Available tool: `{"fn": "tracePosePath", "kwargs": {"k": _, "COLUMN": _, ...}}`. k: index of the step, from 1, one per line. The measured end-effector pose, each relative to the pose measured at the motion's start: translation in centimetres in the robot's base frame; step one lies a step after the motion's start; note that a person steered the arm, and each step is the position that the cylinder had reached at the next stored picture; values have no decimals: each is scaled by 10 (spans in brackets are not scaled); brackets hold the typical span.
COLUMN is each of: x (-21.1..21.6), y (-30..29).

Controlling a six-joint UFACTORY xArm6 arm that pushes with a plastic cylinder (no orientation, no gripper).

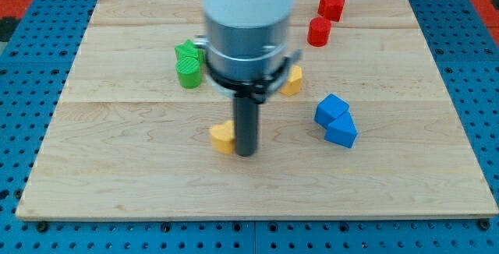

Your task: Push the heart towards the hexagon

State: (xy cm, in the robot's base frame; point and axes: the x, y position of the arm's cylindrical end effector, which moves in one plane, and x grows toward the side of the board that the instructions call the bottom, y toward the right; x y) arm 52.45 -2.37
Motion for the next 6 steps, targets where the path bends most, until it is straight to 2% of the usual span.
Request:
{"fn": "tracePosePath", "kwargs": {"k": 2, "x": 22, "y": -33}}
{"fn": "tracePosePath", "kwargs": {"k": 3, "x": -12, "y": -49}}
{"fn": "tracePosePath", "kwargs": {"k": 5, "x": -30, "y": -91}}
{"fn": "tracePosePath", "kwargs": {"k": 6, "x": -41, "y": 9}}
